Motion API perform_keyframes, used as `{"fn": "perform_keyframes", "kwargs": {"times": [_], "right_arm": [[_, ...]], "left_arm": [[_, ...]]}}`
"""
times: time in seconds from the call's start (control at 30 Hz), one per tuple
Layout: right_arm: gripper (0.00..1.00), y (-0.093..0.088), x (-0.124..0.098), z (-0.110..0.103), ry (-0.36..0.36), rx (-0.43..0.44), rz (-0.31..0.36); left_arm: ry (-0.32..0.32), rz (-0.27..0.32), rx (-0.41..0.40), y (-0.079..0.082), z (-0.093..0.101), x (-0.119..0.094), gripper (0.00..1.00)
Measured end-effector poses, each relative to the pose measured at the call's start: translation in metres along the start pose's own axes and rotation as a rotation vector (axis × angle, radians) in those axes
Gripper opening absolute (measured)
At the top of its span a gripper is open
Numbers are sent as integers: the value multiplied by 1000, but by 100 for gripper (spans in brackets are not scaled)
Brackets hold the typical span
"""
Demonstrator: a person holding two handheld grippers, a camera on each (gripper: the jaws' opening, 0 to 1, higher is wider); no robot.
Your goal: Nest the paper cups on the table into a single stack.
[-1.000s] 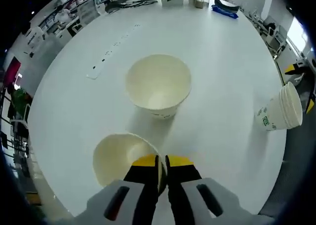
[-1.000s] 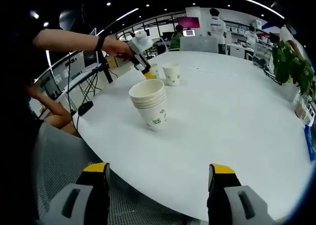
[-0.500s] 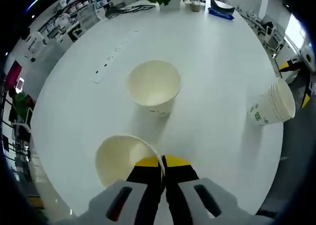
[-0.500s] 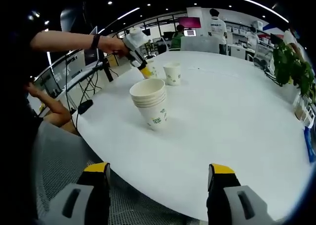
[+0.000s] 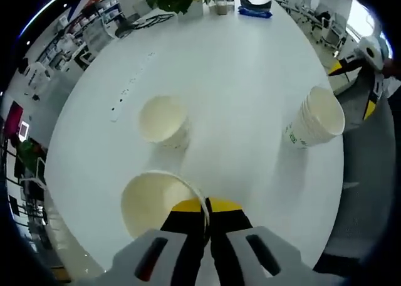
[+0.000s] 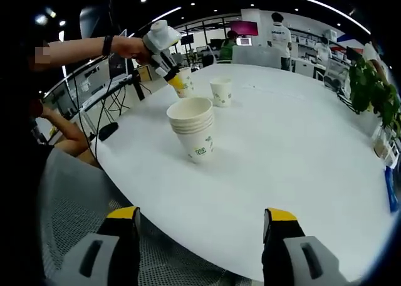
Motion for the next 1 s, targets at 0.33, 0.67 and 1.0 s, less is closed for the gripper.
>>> {"fn": "perform_keyframes", "kwargs": {"times": [0.33, 0.67, 1.0], "right_arm": [[81, 3, -2, 1, 1, 9, 22], [81, 6, -3, 0, 6, 16, 44], [81, 7, -3, -1, 9, 13, 56]], "left_arm": [[-14, 42, 73, 34, 31, -22, 0], [-26, 70, 149, 66, 55, -42, 0], [-42, 114, 204, 96, 70, -58, 0]]}}
Point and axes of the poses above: the point that each gripper's makers call its tool centre point, and the gripper's own axes: x roughly forward along the fingers, z roughly to its right, y roughly out of its top, the point moved 4 cm from there along -x, roughly backward along the fingers, and after that the axes turned 12 degrees about x, right-handed, at the moved point
